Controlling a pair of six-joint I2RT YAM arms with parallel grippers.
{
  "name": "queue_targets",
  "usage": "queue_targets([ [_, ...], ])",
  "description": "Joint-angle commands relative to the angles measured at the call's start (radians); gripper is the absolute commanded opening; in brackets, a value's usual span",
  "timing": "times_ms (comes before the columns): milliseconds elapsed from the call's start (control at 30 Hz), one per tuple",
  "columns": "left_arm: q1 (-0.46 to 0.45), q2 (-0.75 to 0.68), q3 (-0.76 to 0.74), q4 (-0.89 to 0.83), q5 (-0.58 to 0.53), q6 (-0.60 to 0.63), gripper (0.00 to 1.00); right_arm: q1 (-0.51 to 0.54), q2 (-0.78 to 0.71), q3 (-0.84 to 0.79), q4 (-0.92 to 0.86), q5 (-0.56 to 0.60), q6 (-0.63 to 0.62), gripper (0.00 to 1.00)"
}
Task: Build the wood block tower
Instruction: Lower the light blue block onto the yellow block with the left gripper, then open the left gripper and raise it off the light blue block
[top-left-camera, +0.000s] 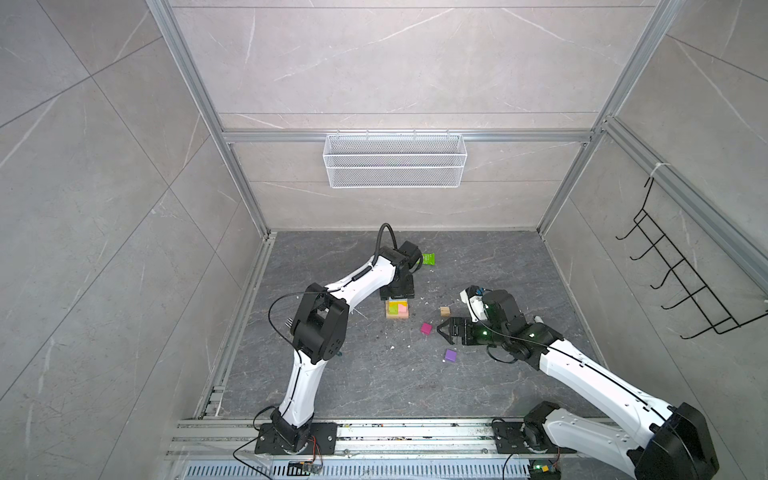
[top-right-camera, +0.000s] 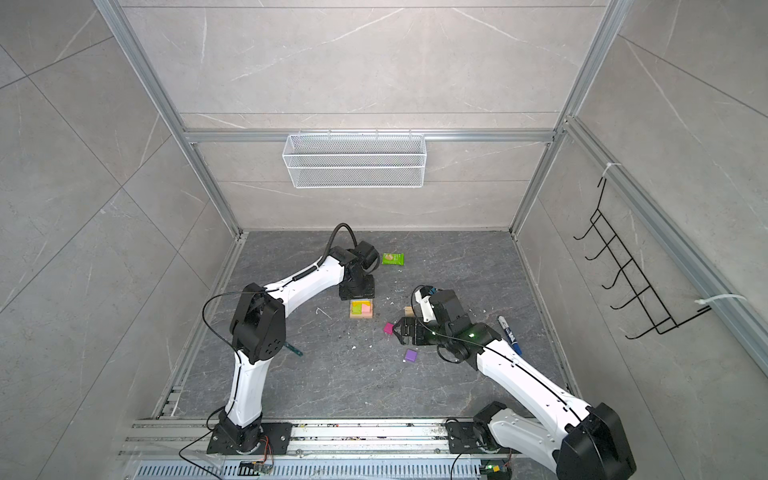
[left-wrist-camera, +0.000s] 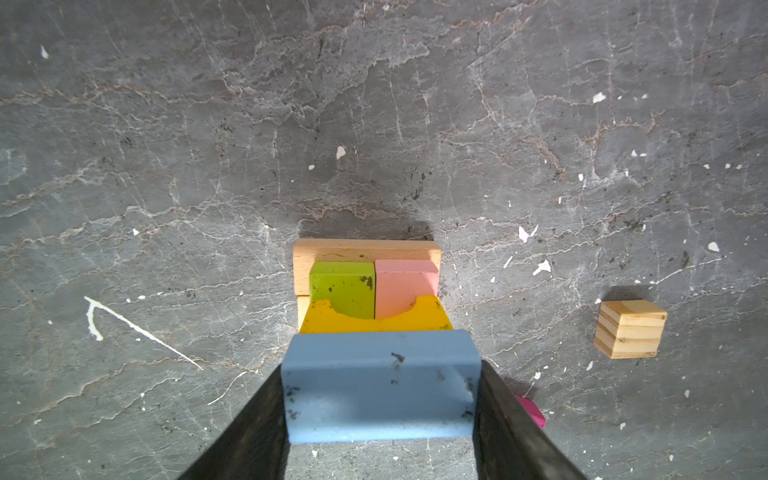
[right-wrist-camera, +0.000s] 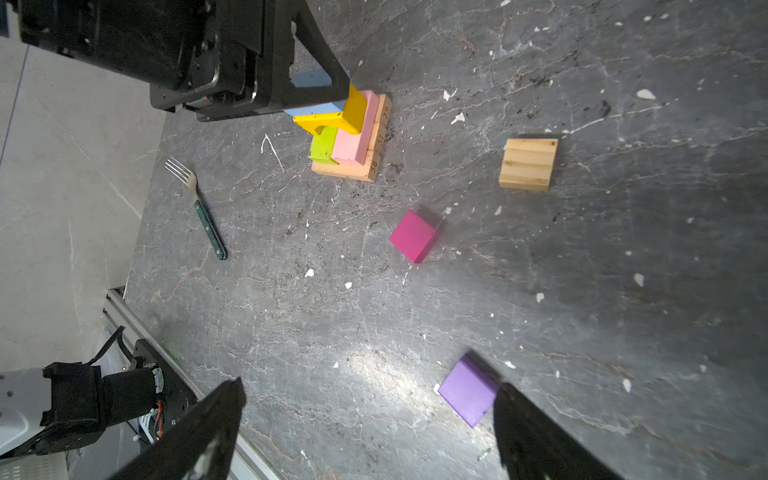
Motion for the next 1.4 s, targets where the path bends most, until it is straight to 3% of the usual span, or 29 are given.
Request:
queue_targets([
  [0, -0.001, 0.007, 0.024, -0.019, -0.005, 0.015, 0.54, -0.004, 0.007, -0.015, 0.01, -0.01, 0.012, 0.94],
  [333, -0.001, -0.003, 0.011, -0.024, -0.011, 0.017, 0.56, -0.003, 0.01, -0.015, 0.013, -0.01, 0.015, 0.94],
  [433, 0.0, -0.001, 0.01, -0.024, -0.016, 0.017, 0.67, -0.004, 0.009, -0.014, 0.014, -0.01, 0.017, 0.94],
  [700, 0.0, 0.001, 0.019, -0.025, -0.014, 0.021, 0.85, -0.003, 0.007, -0.017, 0.012, -0.008, 0.016, 0.94],
  [1000, -0.001, -0.033, 0.028, -0.043, -0.012, 0.036, 0.93, -0.003, 0.017, -0.006, -0.01, 0.014, 0.01, 0.94],
  [1367, -0.023, -0.159, -0.007, -0.053, -0.049, 0.086, 0.93, -0.003, 0.036, 0.008, -0.047, 0.06, 0.01, 0.94],
])
